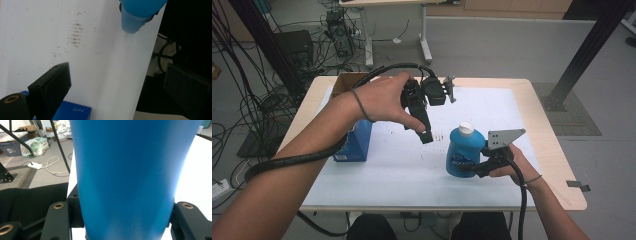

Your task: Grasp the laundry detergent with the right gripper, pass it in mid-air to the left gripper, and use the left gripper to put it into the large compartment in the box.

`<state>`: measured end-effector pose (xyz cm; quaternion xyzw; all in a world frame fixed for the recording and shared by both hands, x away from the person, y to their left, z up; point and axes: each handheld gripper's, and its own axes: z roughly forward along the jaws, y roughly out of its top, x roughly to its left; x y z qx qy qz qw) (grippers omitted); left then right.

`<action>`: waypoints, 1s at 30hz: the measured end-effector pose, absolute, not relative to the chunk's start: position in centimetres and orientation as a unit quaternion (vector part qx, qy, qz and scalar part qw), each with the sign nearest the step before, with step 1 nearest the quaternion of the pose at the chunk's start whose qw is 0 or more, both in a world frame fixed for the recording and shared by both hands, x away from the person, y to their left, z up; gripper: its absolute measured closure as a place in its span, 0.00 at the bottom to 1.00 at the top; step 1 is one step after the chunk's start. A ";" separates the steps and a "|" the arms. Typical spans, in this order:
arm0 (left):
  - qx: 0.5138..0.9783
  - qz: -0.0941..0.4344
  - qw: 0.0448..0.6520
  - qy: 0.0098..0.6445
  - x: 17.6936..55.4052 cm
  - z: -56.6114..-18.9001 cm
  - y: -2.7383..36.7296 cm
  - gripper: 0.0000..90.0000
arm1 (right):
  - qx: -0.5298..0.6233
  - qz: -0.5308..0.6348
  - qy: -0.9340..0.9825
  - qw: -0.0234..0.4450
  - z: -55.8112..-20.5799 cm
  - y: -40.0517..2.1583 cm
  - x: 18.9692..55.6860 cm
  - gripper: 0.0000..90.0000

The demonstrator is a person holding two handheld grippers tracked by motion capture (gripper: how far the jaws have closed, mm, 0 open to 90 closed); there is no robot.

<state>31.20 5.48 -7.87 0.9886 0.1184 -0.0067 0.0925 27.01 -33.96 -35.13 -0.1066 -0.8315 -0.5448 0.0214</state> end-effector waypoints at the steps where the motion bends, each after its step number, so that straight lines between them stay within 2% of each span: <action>1: 0.989 -0.007 0.091 0.117 31.2 -7.9 5.3 0.08 | -0.104 -0.544 -0.832 0.022 -35.1 -33.8 27.1 0.46; 30: 0.996 -0.030 0.045 0.066 31.1 -8.9 1.1 0.10 | -0.053 -0.541 -0.838 0.051 -34.7 -29.3 28.6 0.46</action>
